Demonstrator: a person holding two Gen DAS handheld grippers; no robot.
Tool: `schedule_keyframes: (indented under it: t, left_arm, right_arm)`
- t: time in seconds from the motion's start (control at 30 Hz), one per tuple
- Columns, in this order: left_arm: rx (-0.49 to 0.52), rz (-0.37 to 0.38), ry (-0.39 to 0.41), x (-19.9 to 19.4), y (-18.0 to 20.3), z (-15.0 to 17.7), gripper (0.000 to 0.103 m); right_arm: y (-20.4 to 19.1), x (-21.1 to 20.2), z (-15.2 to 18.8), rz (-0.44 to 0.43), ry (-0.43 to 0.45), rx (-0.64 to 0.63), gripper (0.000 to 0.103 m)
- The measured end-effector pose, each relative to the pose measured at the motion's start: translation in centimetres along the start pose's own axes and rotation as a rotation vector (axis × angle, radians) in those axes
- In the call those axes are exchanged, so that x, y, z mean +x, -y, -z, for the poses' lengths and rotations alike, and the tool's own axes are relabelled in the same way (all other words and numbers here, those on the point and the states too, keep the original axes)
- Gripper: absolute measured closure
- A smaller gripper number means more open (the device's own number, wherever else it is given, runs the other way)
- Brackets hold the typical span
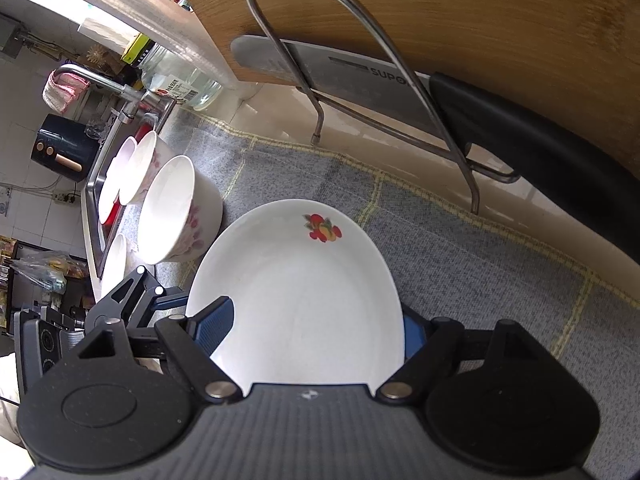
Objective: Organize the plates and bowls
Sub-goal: 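Lift the plate with both grippers and carry it toward the plate stack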
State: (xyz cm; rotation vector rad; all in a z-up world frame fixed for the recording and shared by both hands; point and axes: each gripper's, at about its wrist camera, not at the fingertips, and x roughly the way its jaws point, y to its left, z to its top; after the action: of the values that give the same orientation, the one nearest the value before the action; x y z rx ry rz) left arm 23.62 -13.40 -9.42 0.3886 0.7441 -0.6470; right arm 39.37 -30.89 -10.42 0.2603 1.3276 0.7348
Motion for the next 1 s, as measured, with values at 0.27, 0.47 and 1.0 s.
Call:
schedule_keyframes:
  t: [0.27, 0.47, 1.0]
  left_arm:
    - [0.008, 0.009, 0.000, -0.7, 0.2, 0.0, 0.002]
    - [0.023, 0.014, 0.002, -1.6, 0.9, 0.0, 0.002]
    - [0.100, 0.034, 0.029, -3.6, 3.9, -0.2, 0.002]
  right_arm:
    - [-0.9, -0.9, 1.0, 0.001, 0.019, -0.007, 0.015]
    - [-1.7, -2.0, 2.3, 0.004, 0.042, -0.006, 0.015]
    - [-2.8, -5.0, 7.0, 0.035, 0.117, 0.029, 0.015]
